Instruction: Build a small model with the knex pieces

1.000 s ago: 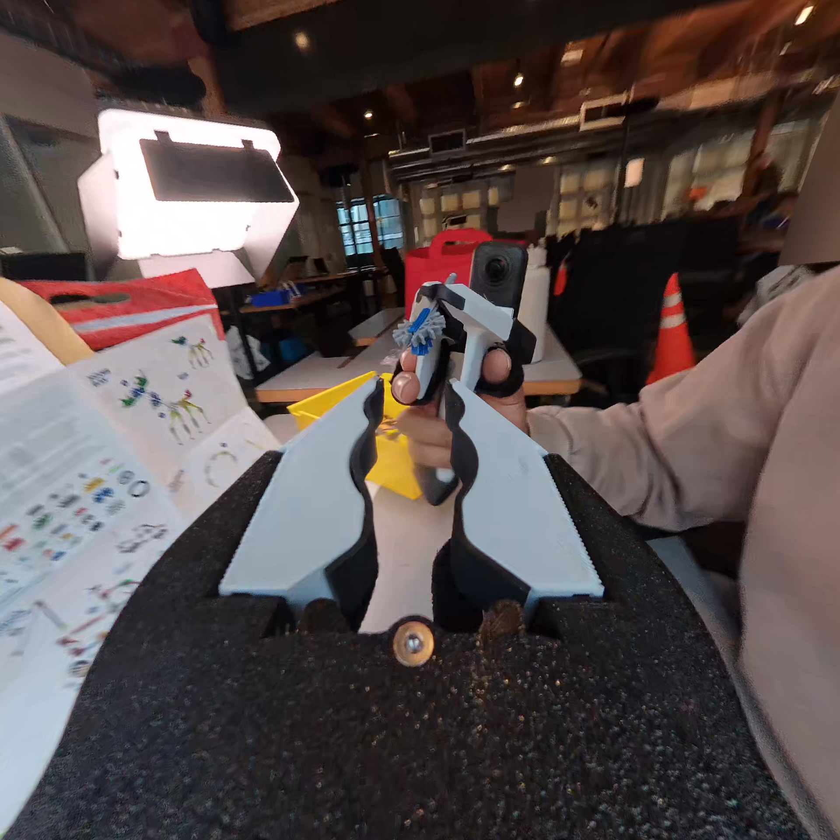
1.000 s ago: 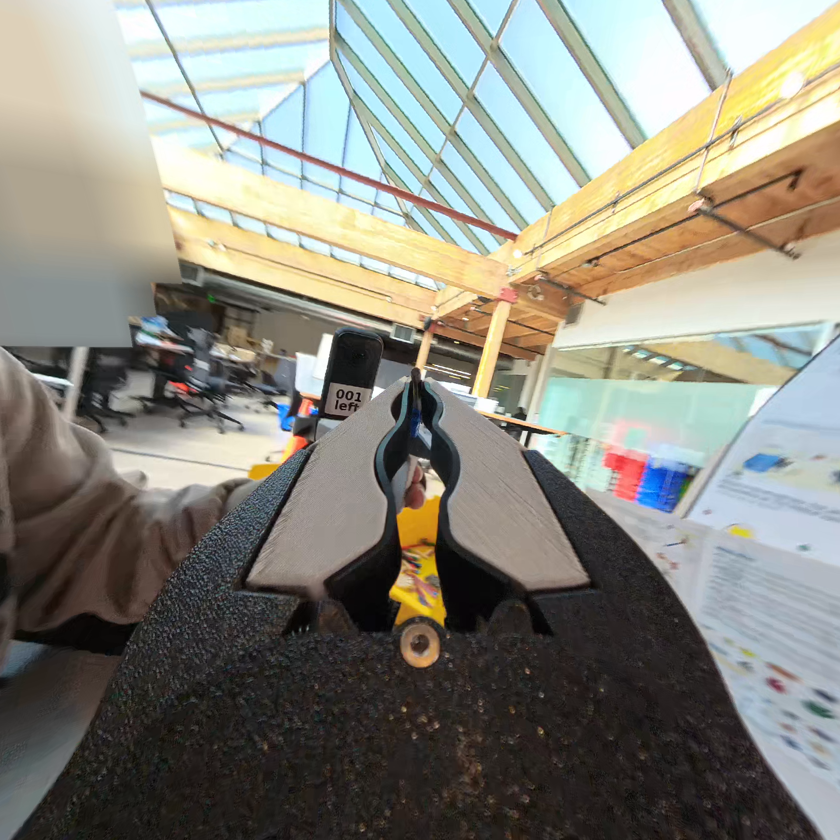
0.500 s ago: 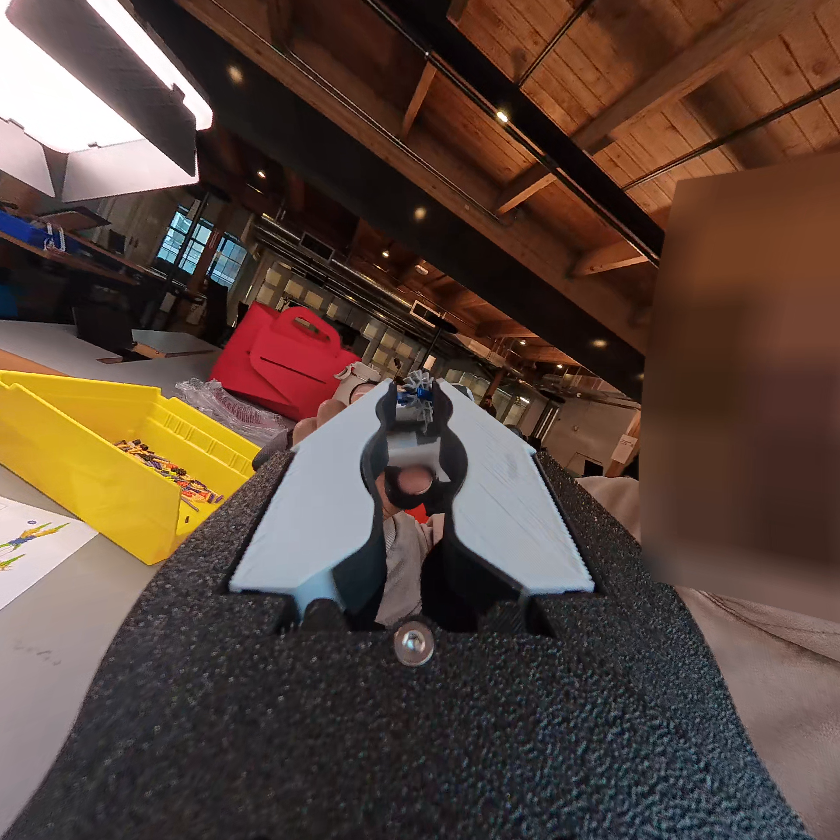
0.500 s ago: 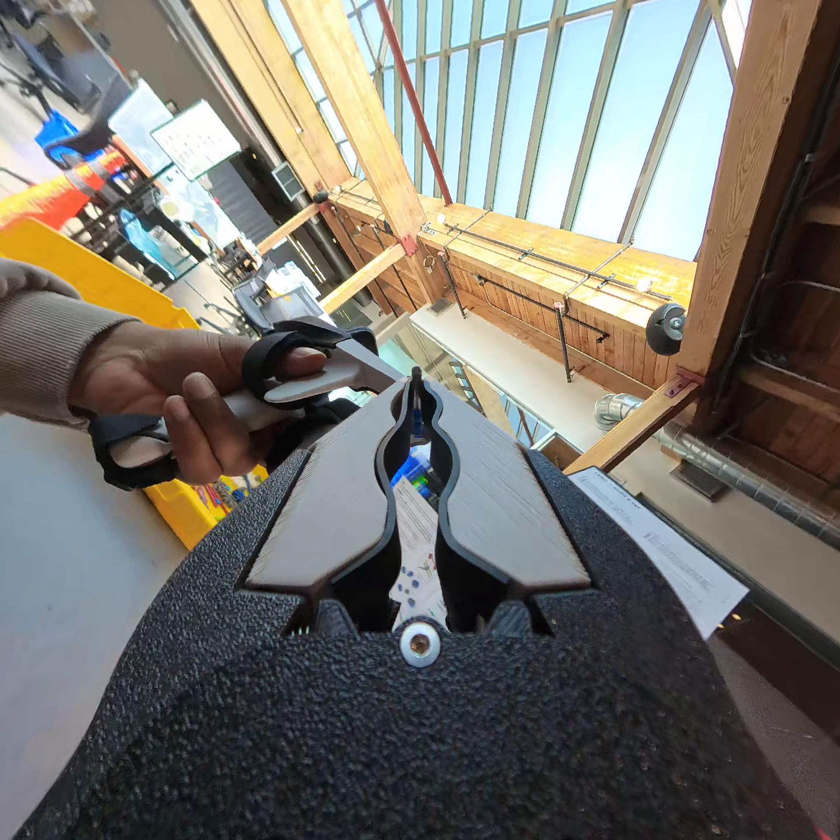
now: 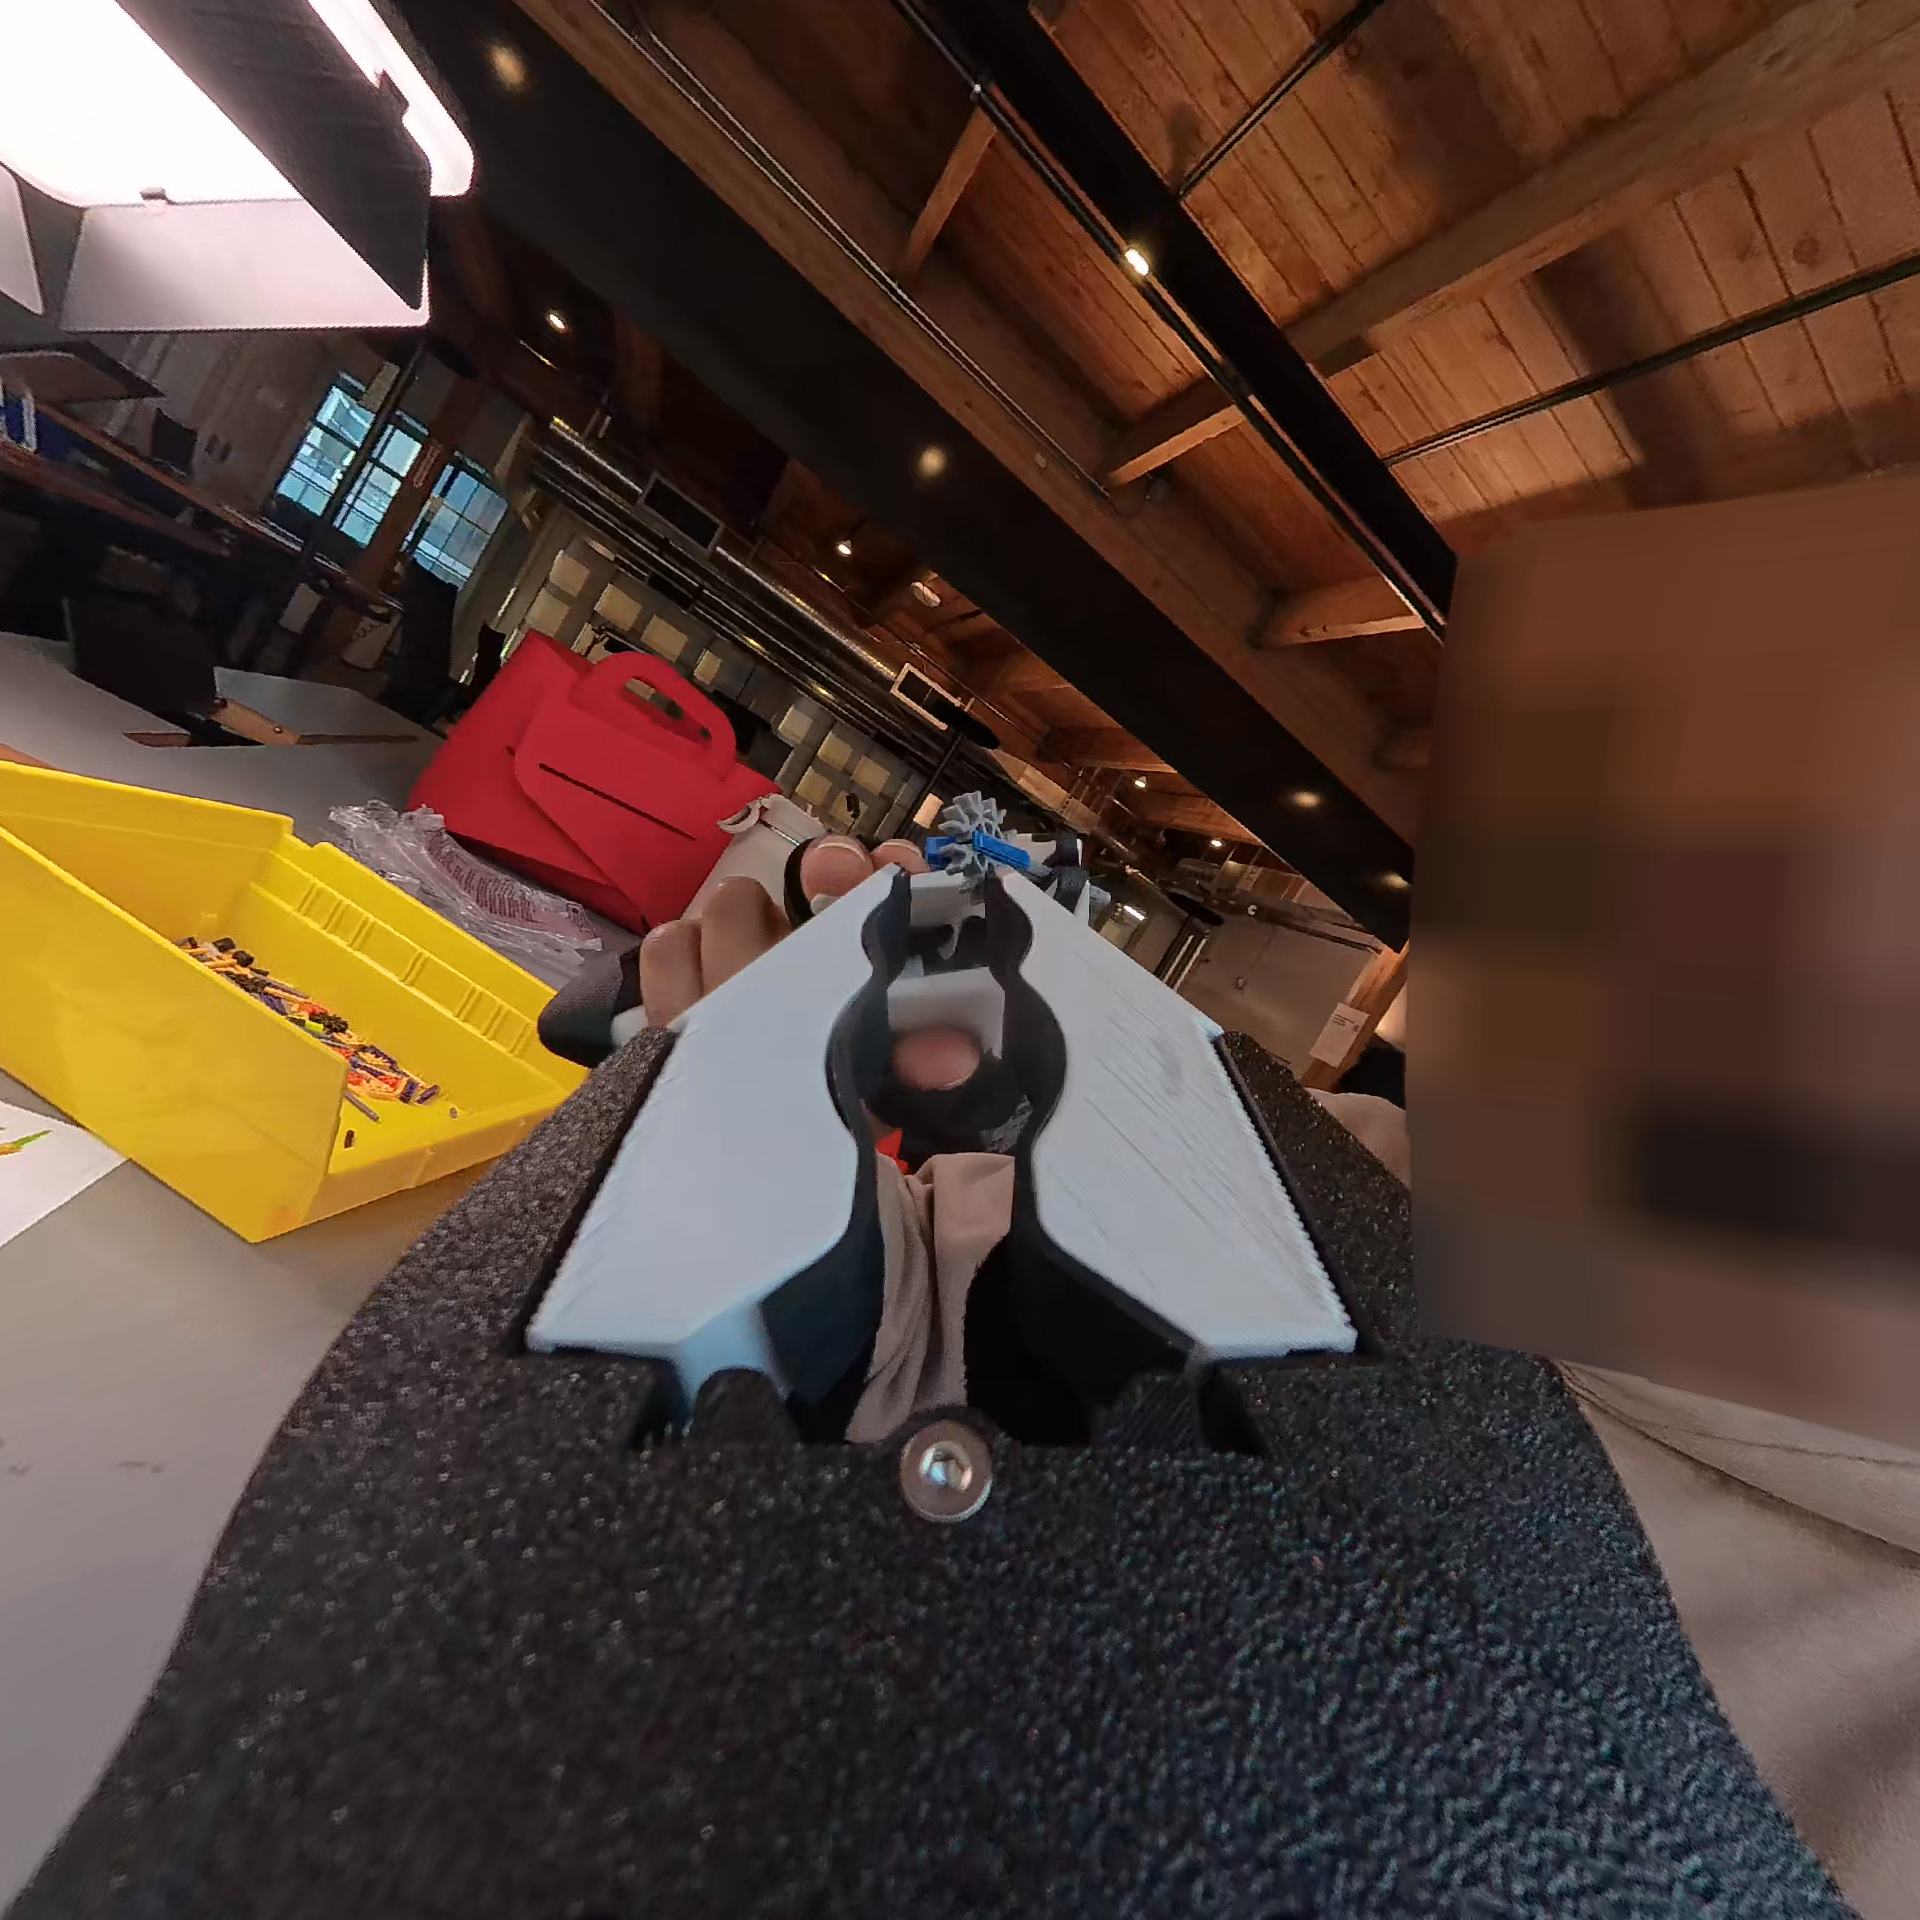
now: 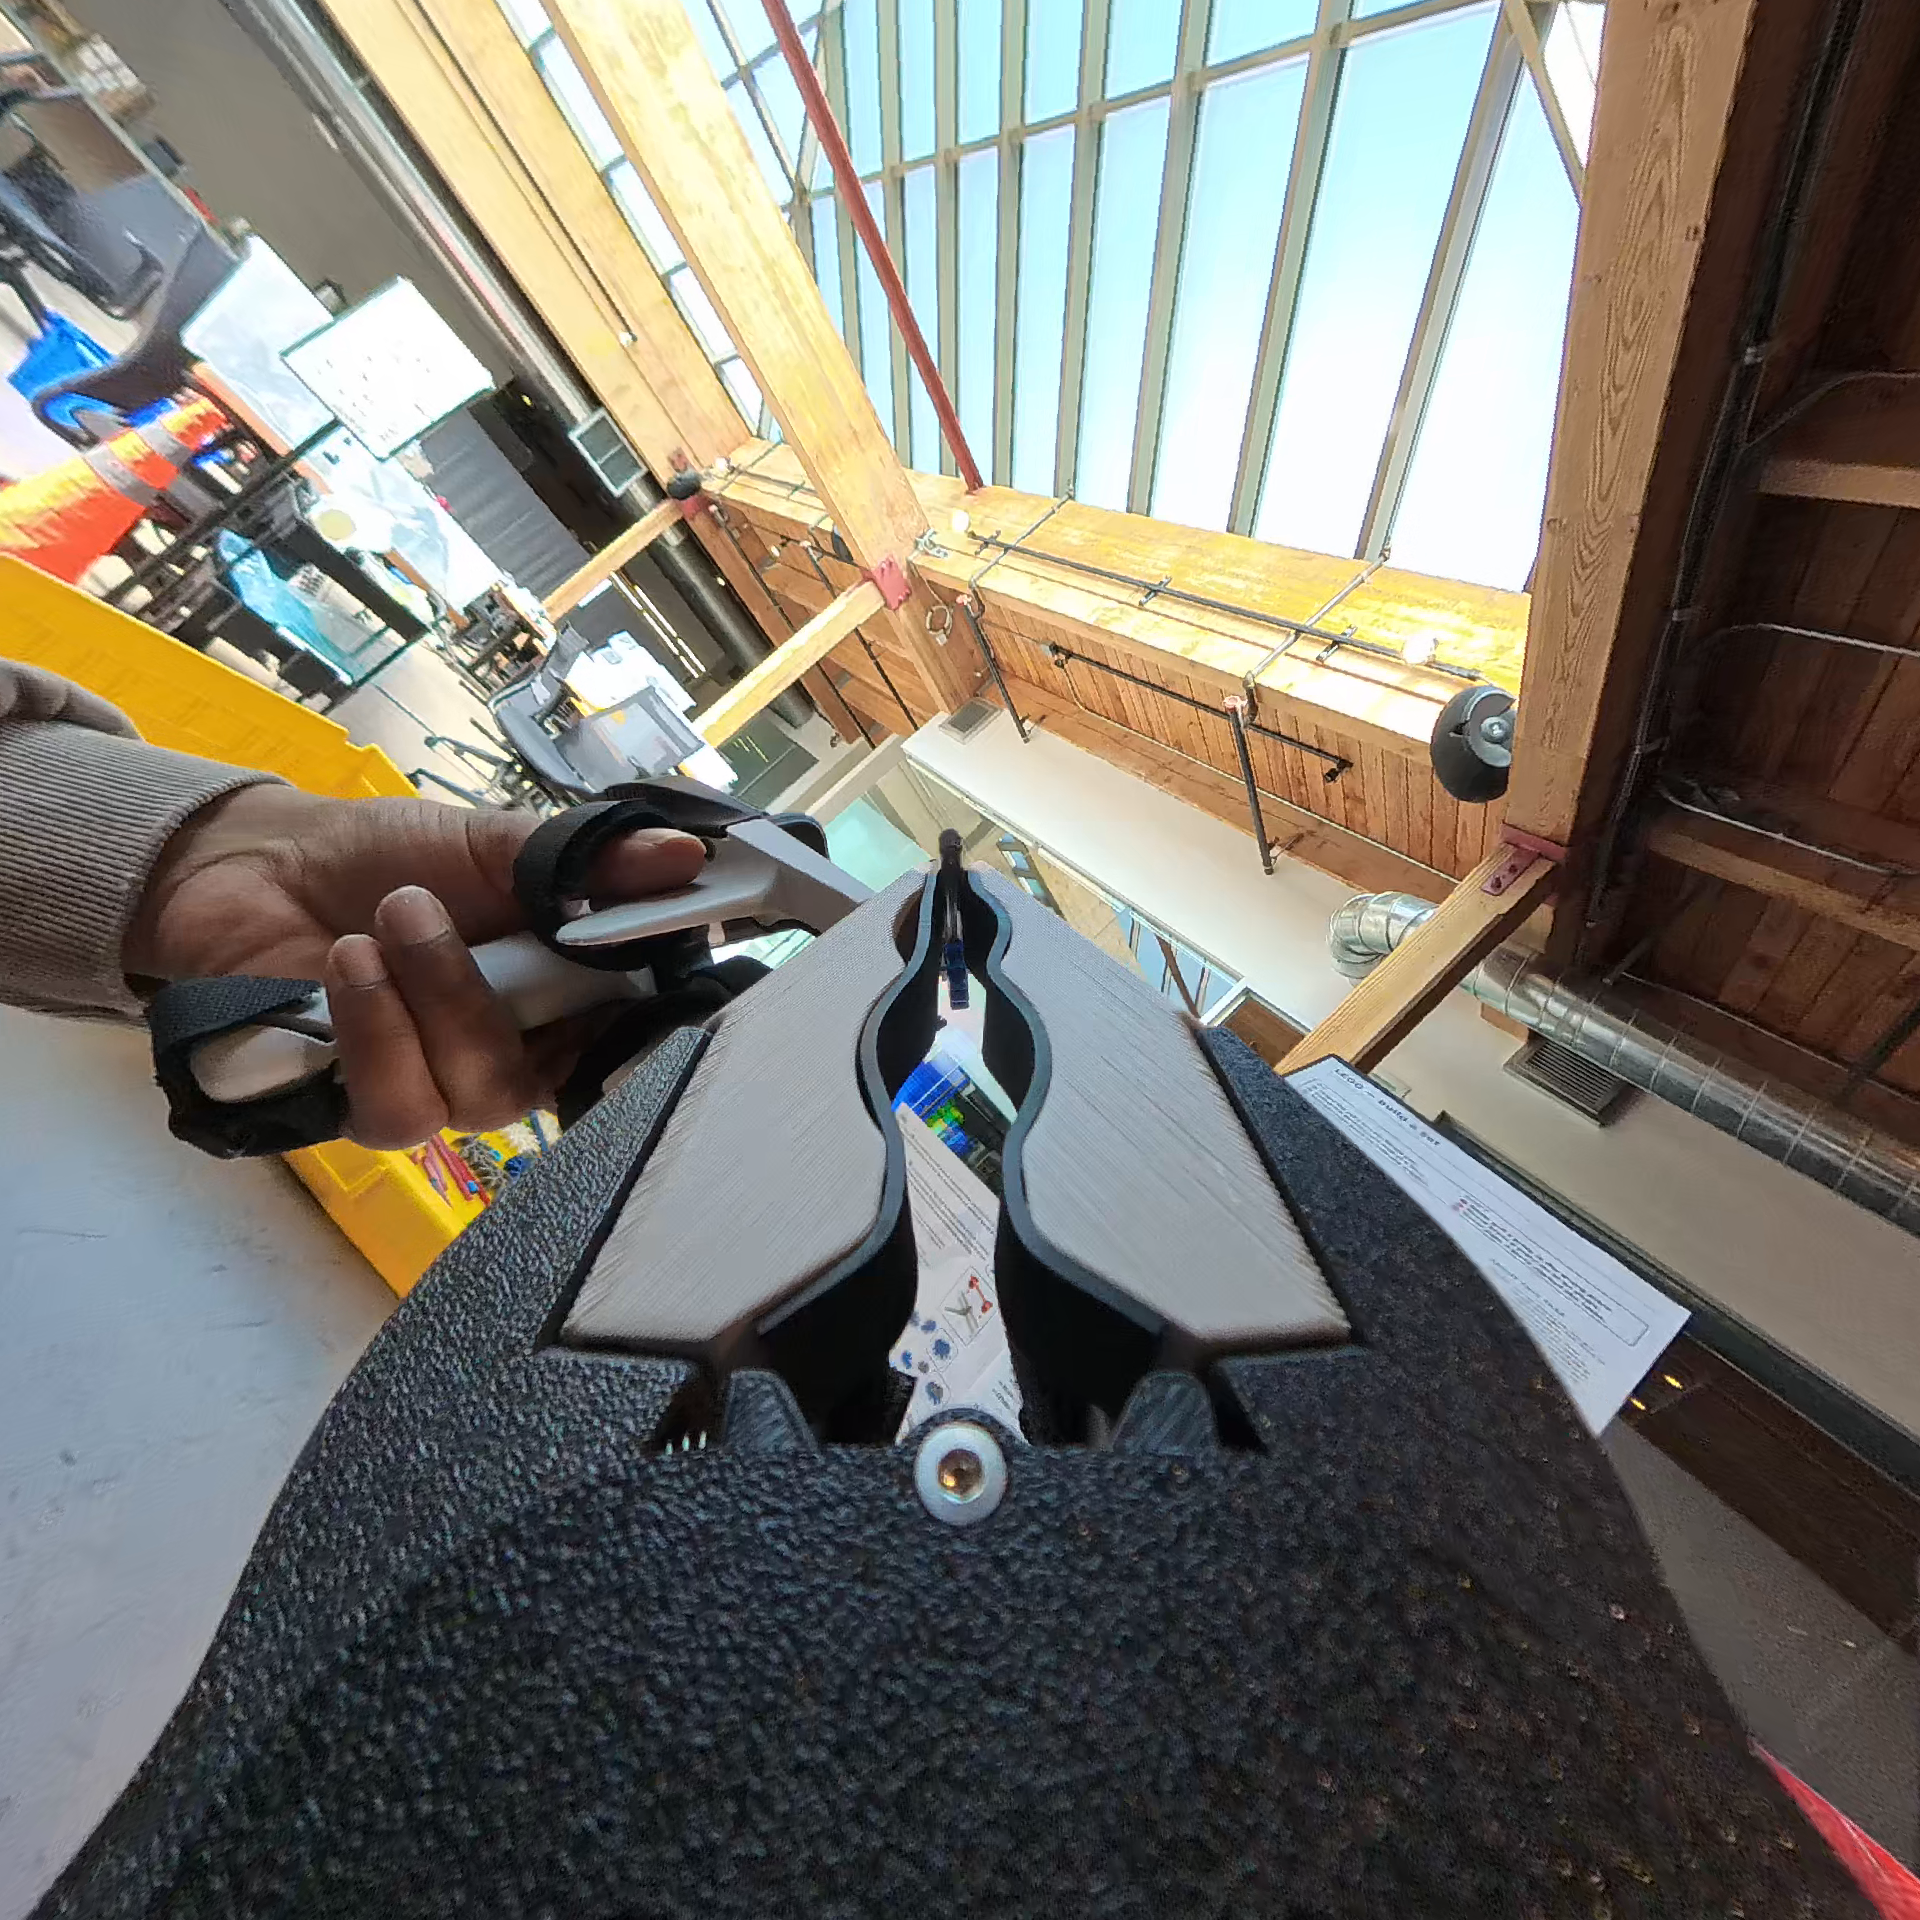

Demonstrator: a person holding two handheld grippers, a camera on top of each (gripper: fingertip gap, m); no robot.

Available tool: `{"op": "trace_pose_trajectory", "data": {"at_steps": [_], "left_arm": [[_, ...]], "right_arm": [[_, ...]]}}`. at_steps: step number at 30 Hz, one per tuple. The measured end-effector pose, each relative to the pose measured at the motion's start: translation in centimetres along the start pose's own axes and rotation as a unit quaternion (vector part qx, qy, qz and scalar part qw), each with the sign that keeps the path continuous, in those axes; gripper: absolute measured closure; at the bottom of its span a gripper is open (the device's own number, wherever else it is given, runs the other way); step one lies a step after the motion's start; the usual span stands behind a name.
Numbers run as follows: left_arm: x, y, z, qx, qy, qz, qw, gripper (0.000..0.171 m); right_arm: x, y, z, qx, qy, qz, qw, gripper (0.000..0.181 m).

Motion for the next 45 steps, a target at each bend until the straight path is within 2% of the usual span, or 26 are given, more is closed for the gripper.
{"op": "trace_pose_trajectory", "data": {"at_steps": [4,9,14,27,36,45], "left_arm": [[-0.4,-0.4,-0.3,-0.028,-0.002,0.032,0.999,0.161],[-0.3,-0.8,-0.3,-0.046,-0.017,0.025,0.998,0.168],[0.3,-0.7,0.1,-0.01,-0.023,-0.061,0.998,0.171],[1.1,0.2,0.6,0.002,-0.041,-0.069,0.997,0.171],[1.0,0.4,0.6,0.004,-0.013,-0.085,0.996,0.171],[1.3,1.7,1.2,0.029,-0.011,-0.092,0.995,0.171]], "right_arm": [[0.0,0.0,0.0,0.003,-0.003,-0.006,1.0,0.18],[0.1,0.0,0.0,0.01,-0.007,-0.02,1.0,0.18],[-0.9,-0.1,0.2,0.017,0.021,-0.019,0.999,0.181],[-2.0,0.2,0.0,0.009,0.044,-0.004,0.999,0.181],[-2.2,-0.4,0.5,0.071,0.055,-0.083,0.992,0.181],[-3.4,0.1,0.8,0.06,0.091,-0.038,0.993,0.181]]}}
Point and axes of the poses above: each gripper's, where its closed fingertips meet, z back along the fingers, x out of its top, y = z × x across the jaws, the point moved 5 cm from there along z, back along the fingers, and after that the axes turned 14 degrees about -y, right-handed, at the moved point
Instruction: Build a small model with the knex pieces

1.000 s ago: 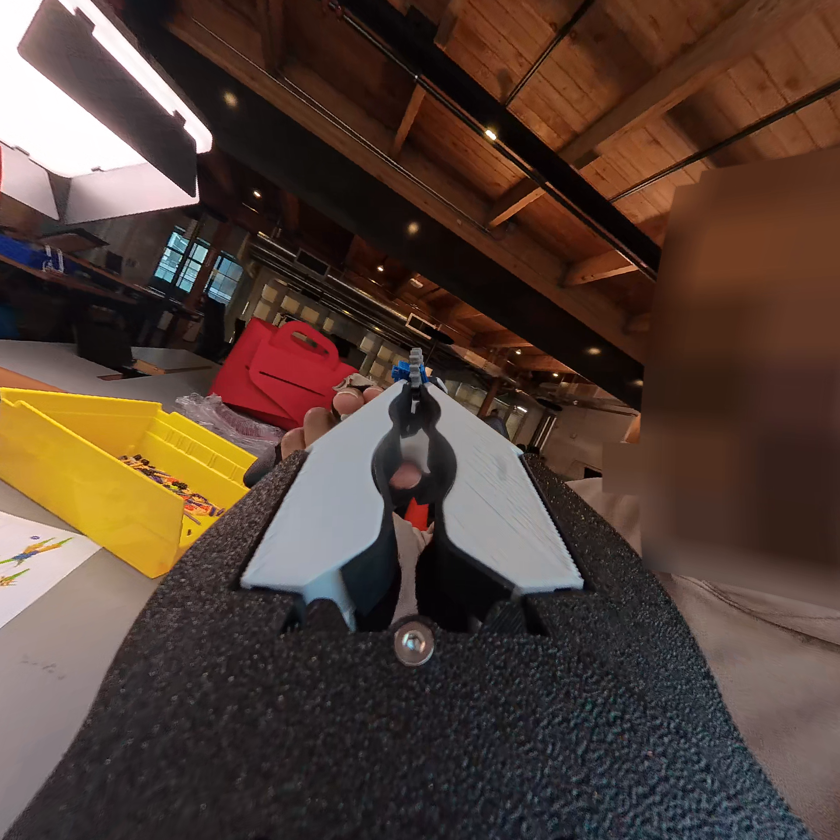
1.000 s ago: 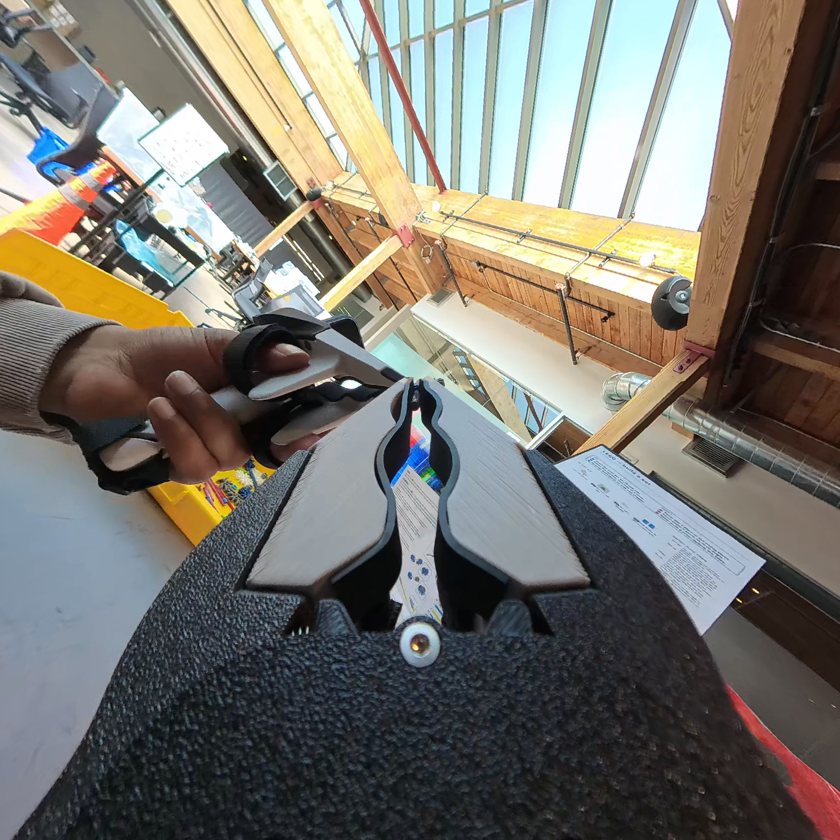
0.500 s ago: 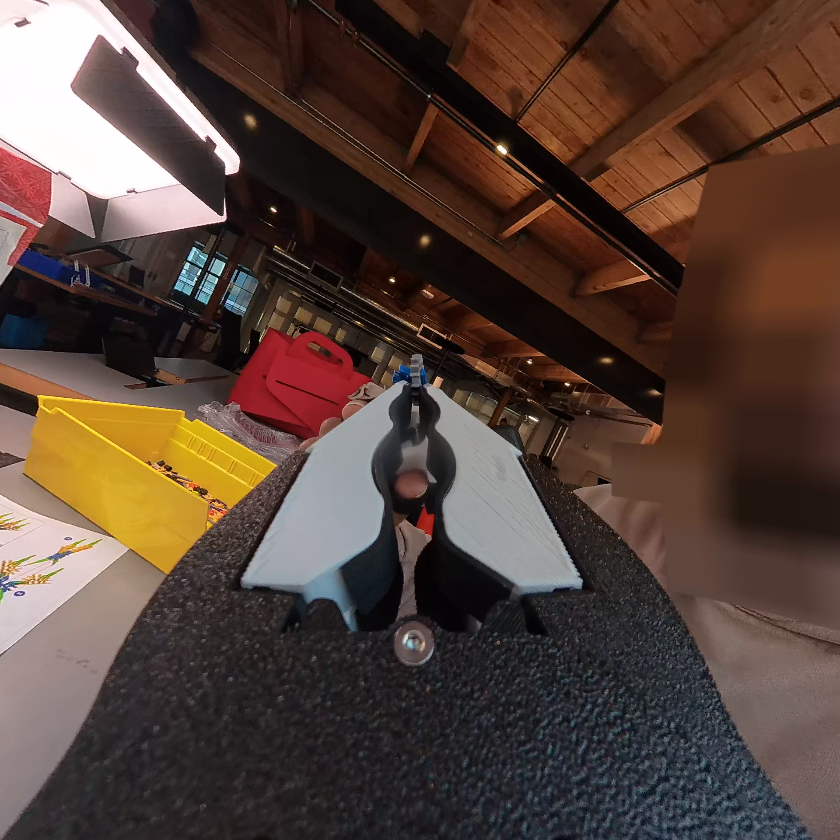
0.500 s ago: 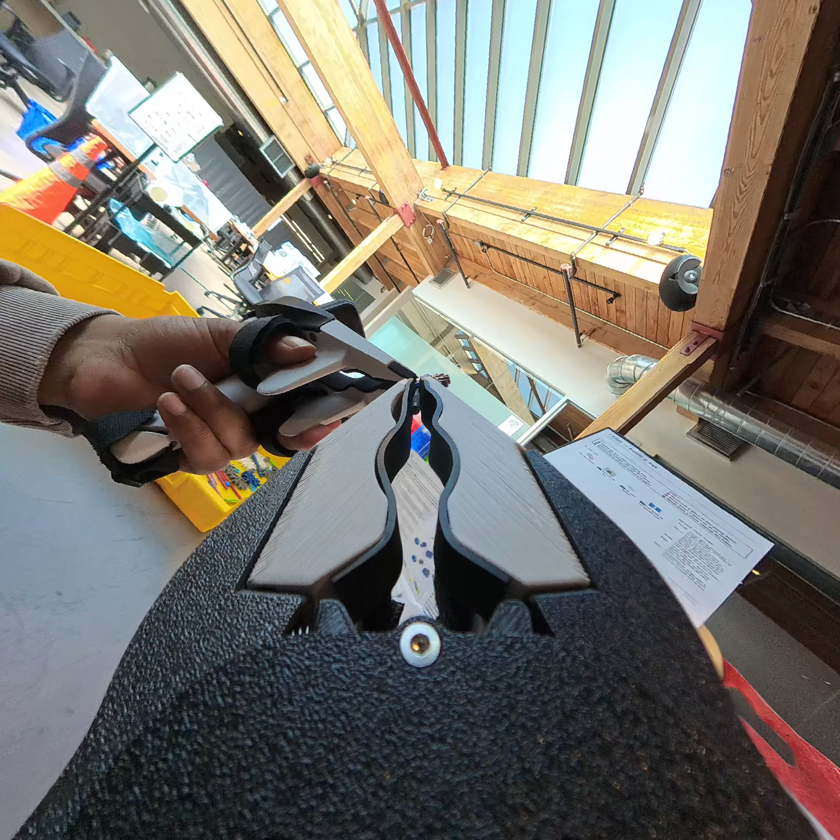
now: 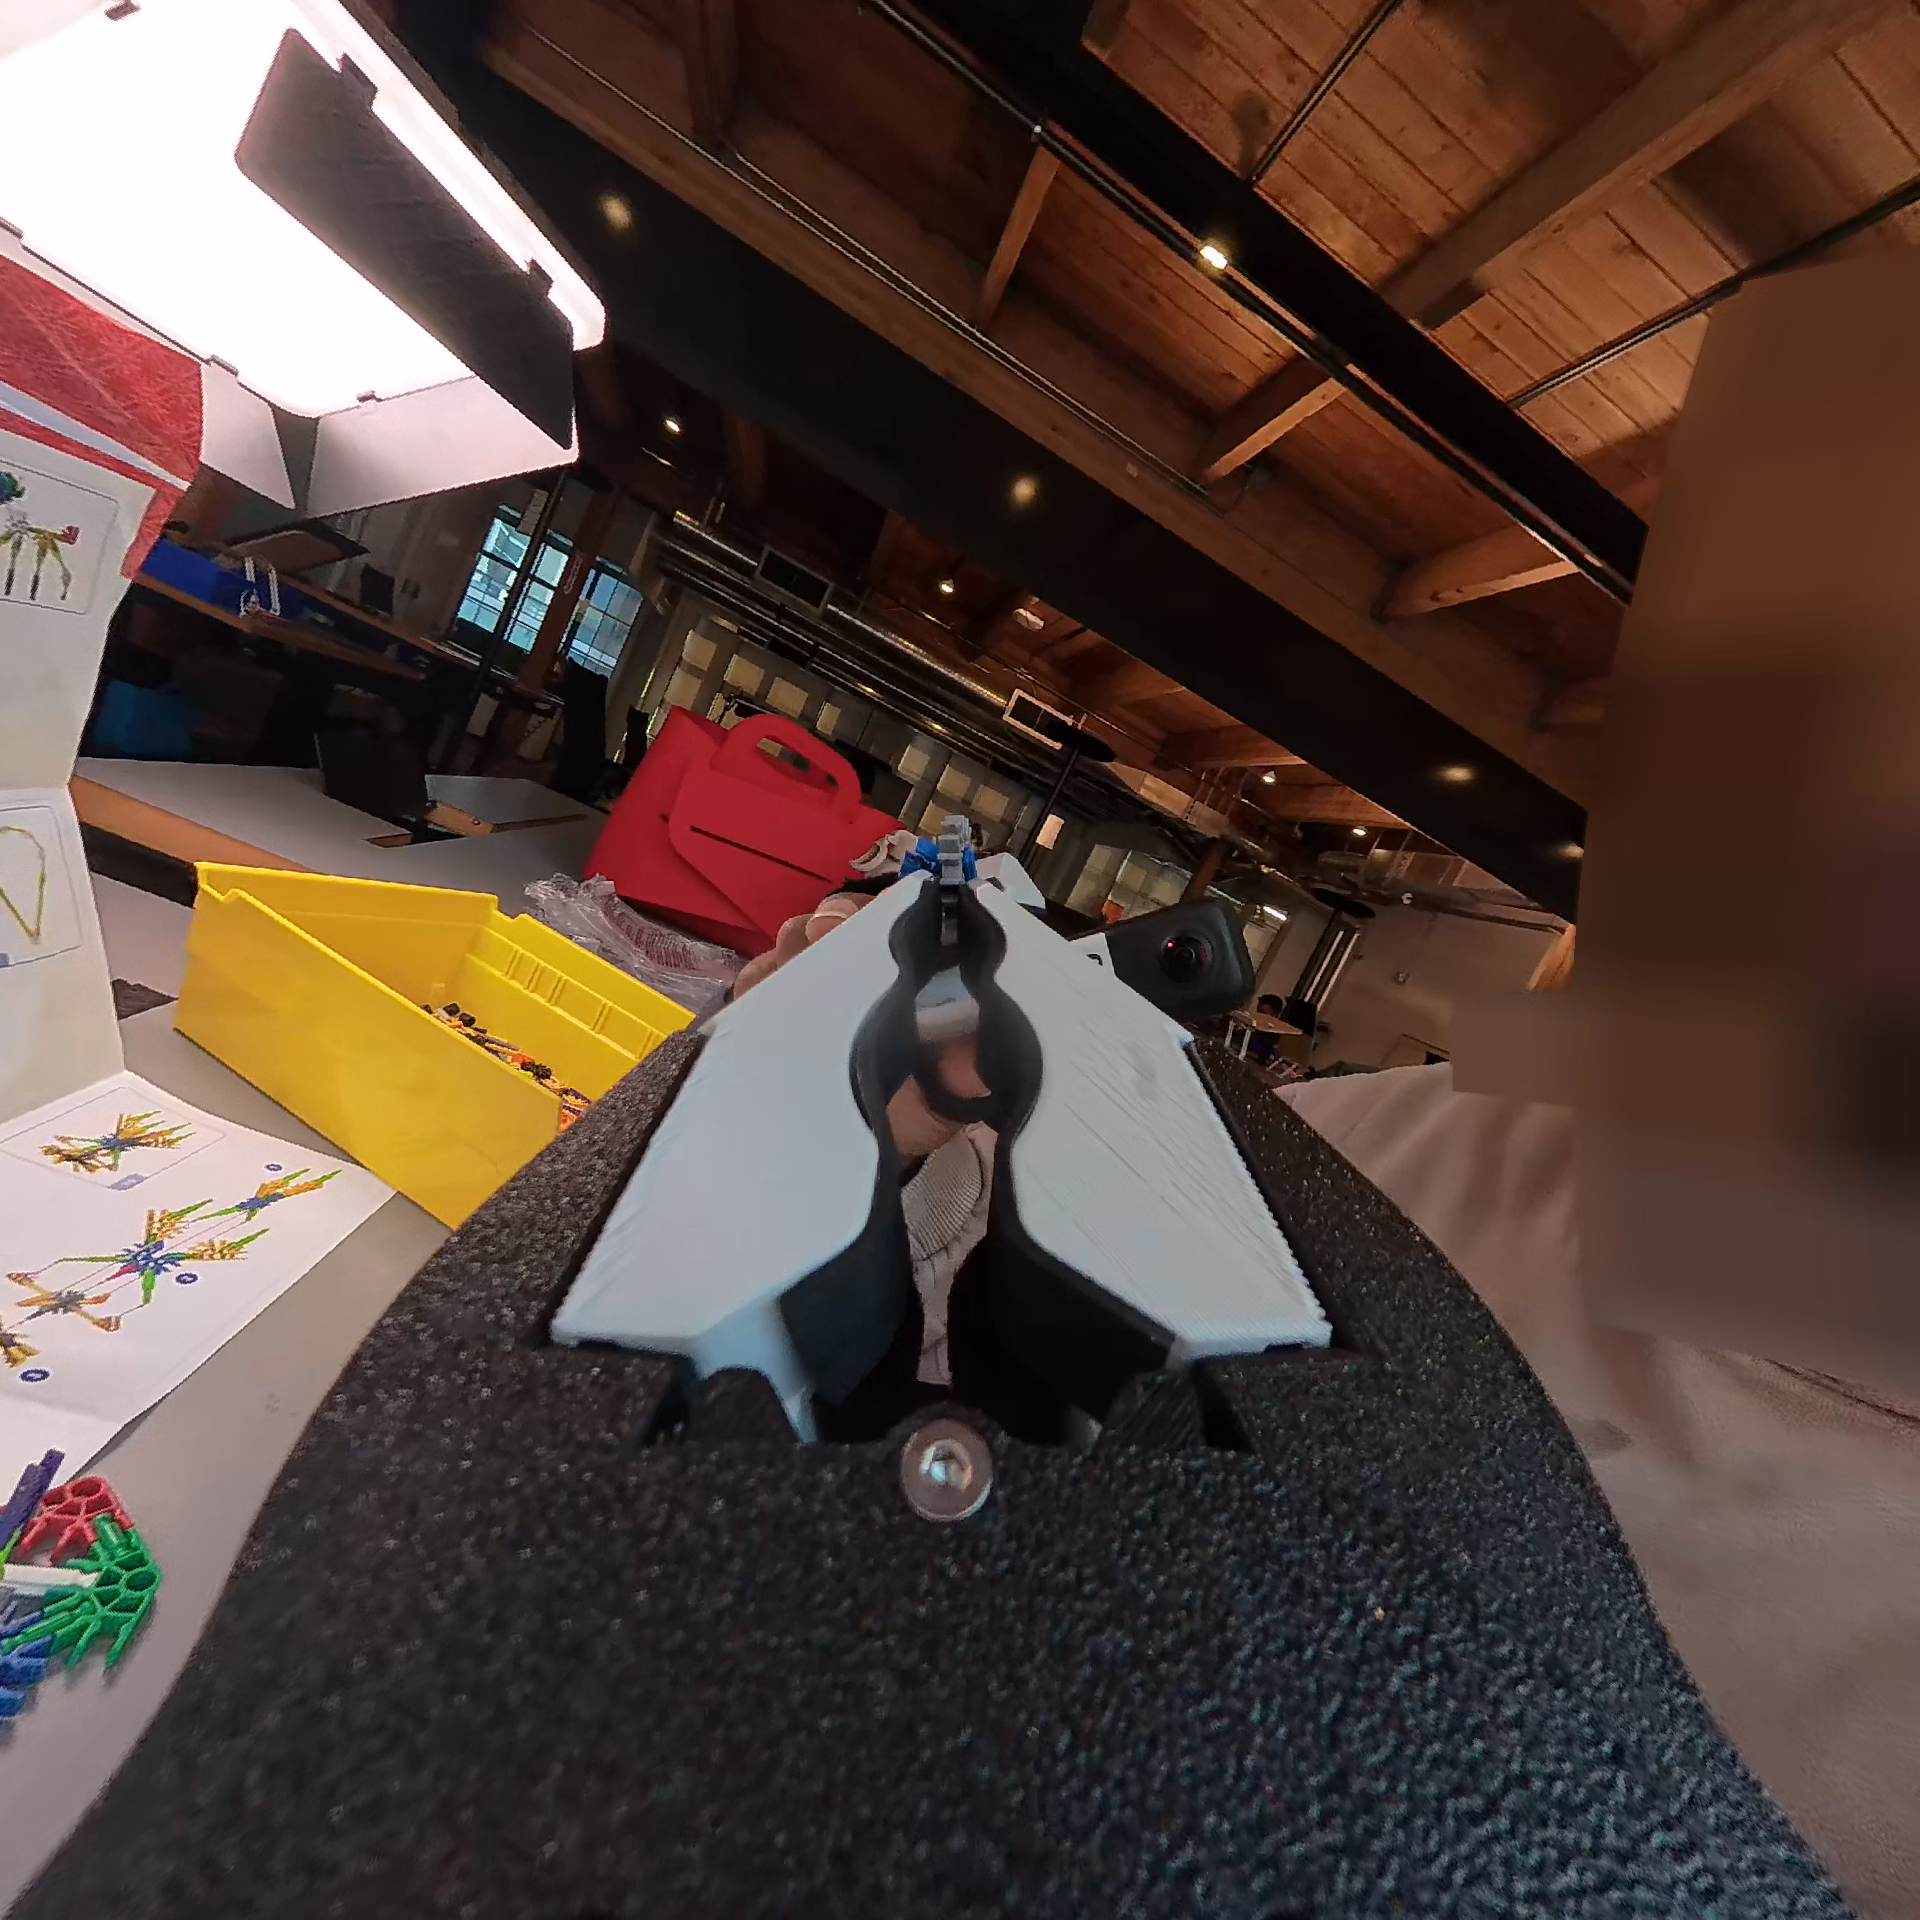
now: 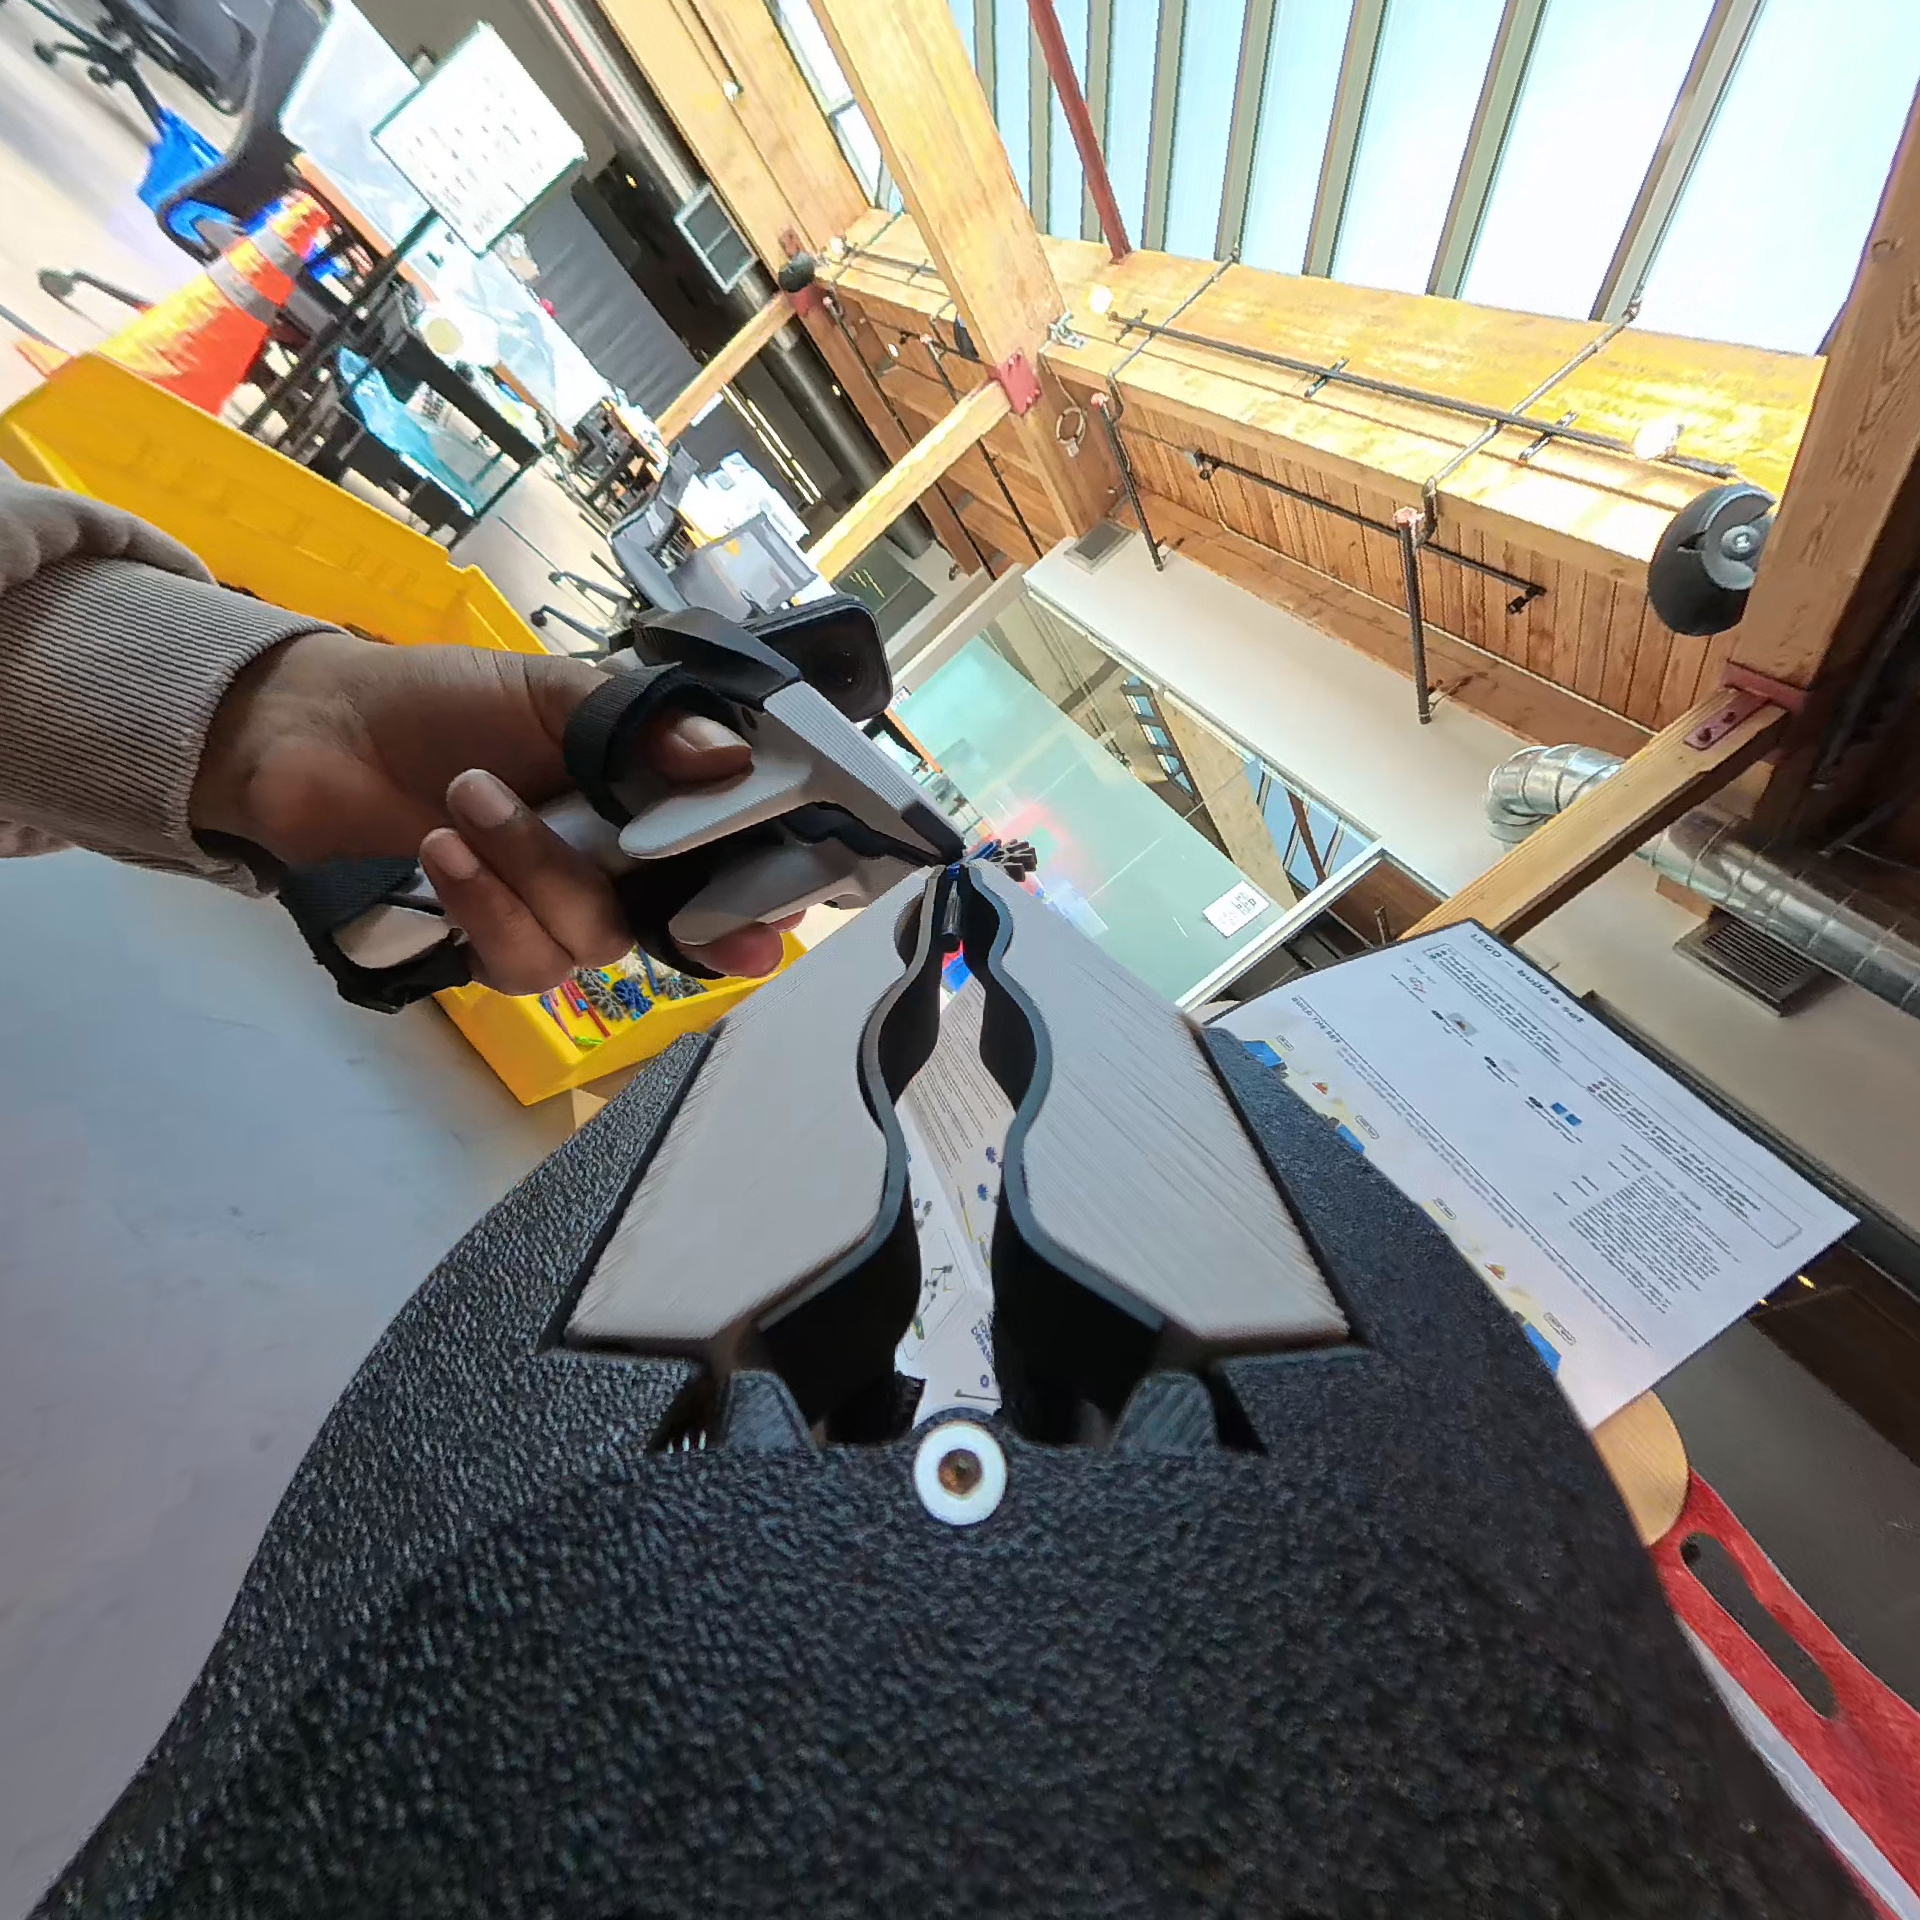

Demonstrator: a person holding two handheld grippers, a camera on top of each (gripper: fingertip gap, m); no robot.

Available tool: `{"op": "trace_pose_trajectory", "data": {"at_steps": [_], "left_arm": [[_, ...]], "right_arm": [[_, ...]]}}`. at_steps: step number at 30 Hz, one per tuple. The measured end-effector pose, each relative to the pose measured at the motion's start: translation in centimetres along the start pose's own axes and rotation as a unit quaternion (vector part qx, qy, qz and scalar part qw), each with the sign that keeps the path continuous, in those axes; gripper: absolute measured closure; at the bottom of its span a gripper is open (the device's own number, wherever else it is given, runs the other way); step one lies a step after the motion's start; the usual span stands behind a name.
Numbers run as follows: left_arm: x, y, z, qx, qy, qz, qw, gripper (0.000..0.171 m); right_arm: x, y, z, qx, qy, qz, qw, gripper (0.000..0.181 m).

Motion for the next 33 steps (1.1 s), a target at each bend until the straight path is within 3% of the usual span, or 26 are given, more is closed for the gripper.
{"op": "trace_pose_trajectory", "data": {"at_steps": [6,9,14,18,21,24,26,29,31,33], "left_arm": [[-0.1,0.6,0.2,0.001,0.009,0.002,1.0,0.171],[-0.5,0.3,0.1,-0.012,0.036,-0.002,0.999,0.171],[-2.1,-0.6,-0.1,-0.026,0.153,-0.048,0.987,0.171],[-3.2,-0.7,-0.3,-0.022,0.189,-0.067,0.979,0.171],[-3.8,-0.7,-0.5,-0.026,0.195,-0.063,0.979,0.171],[-3.9,-0.7,-0.7,-0.029,0.182,-0.058,0.981,0.171],[-3.4,-0.2,-0.8,-0.008,0.153,-0.069,0.986,0.171],[-2.8,1.2,-0.6,0.039,0.105,-0.067,0.991,0.171],[-3.2,2.2,-0.6,0.069,0.079,-0.061,0.993,0.171],[-3.7,2.9,-0.6,0.097,0.056,-0.06,0.992,0.171]], "right_arm": [[-0.6,0.3,0.3,0.003,0.001,-0.041,0.999,0.181],[-0.4,0.0,0.9,0.044,-0.013,-0.111,0.993,0.181],[-0.3,-0.3,2.1,0.182,-0.006,-0.257,0.949,0.181],[-0.4,-0.6,2.8,0.257,0.012,-0.337,0.906,0.18],[-0.5,-0.8,3.1,0.267,0.007,-0.381,0.885,0.18],[-0.5,-0.8,3.4,0.23,-0.014,-0.406,0.884,0.18],[-1.1,-1.1,3.3,0.145,-0.018,-0.377,0.915,0.18],[-1.7,0.1,3.2,0.023,0.034,-0.199,0.979,0.18],[-1.9,0.8,3.2,-0.024,0.087,-0.053,0.994,0.181],[-2.3,1.5,3.4,-0.056,0.136,0.071,0.987,0.18]]}}
Point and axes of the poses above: each gripper's, where its closed fingertips meet, z back along the fingers, x out of its top, y = z × x across the jaws, the point moved 5 cm from there along z, back along the fingers, and after that the axes turned 14 degrees about -y, right-handed, at the moved point
